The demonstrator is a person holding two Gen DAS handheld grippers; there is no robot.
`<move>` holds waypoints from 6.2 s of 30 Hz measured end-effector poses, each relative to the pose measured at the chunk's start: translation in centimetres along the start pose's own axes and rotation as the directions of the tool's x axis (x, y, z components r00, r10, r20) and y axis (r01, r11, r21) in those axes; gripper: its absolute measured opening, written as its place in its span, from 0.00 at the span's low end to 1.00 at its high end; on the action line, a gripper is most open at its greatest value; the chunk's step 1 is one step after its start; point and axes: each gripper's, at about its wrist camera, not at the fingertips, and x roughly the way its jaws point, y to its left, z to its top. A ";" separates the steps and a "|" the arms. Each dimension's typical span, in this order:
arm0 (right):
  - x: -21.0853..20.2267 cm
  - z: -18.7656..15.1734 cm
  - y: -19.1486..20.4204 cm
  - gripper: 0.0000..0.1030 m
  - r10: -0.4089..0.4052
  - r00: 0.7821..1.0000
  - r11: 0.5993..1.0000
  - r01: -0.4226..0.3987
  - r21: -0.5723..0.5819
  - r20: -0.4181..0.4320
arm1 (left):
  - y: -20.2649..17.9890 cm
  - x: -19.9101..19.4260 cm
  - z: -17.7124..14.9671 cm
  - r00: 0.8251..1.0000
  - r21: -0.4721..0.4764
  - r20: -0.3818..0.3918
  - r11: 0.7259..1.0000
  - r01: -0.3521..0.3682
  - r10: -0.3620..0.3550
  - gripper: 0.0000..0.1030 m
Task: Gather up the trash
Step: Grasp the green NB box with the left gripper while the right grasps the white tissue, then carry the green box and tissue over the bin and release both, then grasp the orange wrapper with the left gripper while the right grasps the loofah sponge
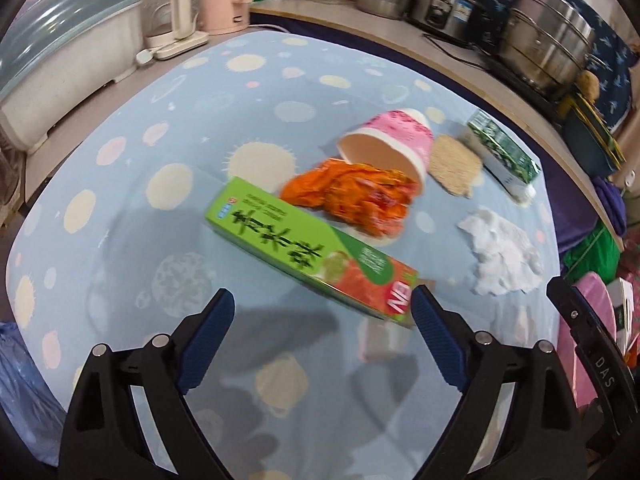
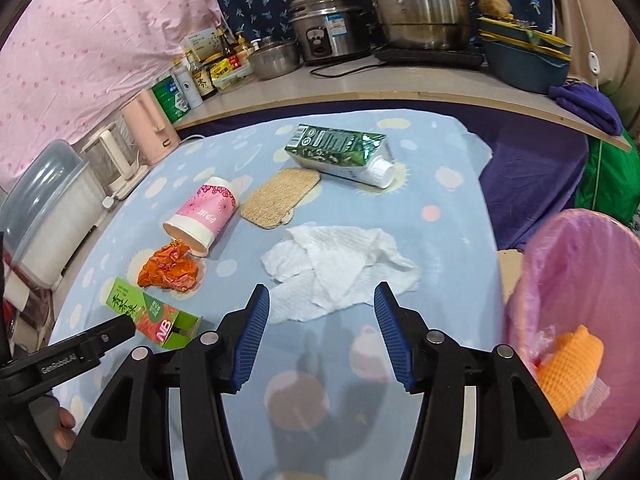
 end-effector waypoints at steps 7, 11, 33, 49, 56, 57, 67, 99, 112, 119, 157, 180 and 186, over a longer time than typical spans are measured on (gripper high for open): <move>3.7 1.4 0.8 0.52 -0.020 0.999 1.000 0.020 -0.003 -0.029 | 1.7 1.6 1.6 1.000 -0.072 -0.021 0.997 0.005 -0.007 0.87; 5.4 1.8 0.4 0.52 -0.025 0.998 0.999 0.026 0.019 -0.052 | 1.6 2.8 2.4 0.999 -0.106 -0.042 0.994 0.001 -0.006 0.87; 6.8 -0.1 -1.1 0.07 -0.053 0.991 0.998 0.055 0.014 -0.121 | 1.3 5.1 1.4 0.993 -0.072 -0.116 0.997 -0.041 0.032 0.57; -0.8 -2.2 -2.0 0.06 0.013 0.998 0.999 -0.010 0.046 -0.053 | 0.9 -0.5 -2.6 0.992 0.007 -0.104 0.997 0.074 -0.073 0.41; -4.7 -2.2 -2.5 0.06 0.041 0.999 0.998 -0.041 0.050 0.007 | -2.8 -4.0 -3.9 0.991 0.109 -0.064 0.986 0.123 -0.116 0.40; -5.3 -2.1 -2.7 0.06 0.043 0.999 0.998 -0.044 0.051 0.017 | -3.4 -4.5 -4.1 0.990 0.121 -0.059 0.984 0.132 -0.125 0.39; -10.9 -1.9 -5.6 0.06 0.026 0.992 0.995 -0.037 0.088 0.124 | -9.9 -8.2 -4.9 0.978 0.259 -0.012 0.944 0.206 -0.210 0.39; -18.0 -4.5 -21.0 0.06 -0.242 0.951 0.927 0.168 0.336 0.191 | -30.1 -9.6 -10.2 0.915 0.560 -0.121 0.735 0.383 -0.385 0.39; -16.5 -4.1 -22.2 0.06 -0.252 0.953 0.917 0.181 0.355 0.167 | -31.7 -8.1 -10.3 0.926 0.574 -0.127 0.736 0.360 -0.355 0.40; -15.7 -3.8 -22.7 0.22 -0.256 0.953 0.911 0.182 0.370 0.164 | -32.4 -7.5 -10.4 0.920 0.573 -0.136 0.728 0.376 -0.368 0.41; -13.0 -1.9 -15.7 0.32 -0.173 0.971 0.958 0.127 0.258 0.163 | -22.3 -6.1 -5.1 0.956 0.386 -0.041 0.878 0.283 -0.291 0.59; -5.0 0.2 -4.0 0.37 -0.040 0.997 0.996 0.035 0.077 0.061 | -3.3 0.5 2.7 0.999 0.040 0.045 0.999 0.019 -0.021 0.87; -2.4 0.7 -1.7 0.37 -0.018 1.000 0.999 0.017 0.044 0.025 | -1.6 2.8 3.8 1.000 0.013 0.011 1.000 0.012 -0.012 0.87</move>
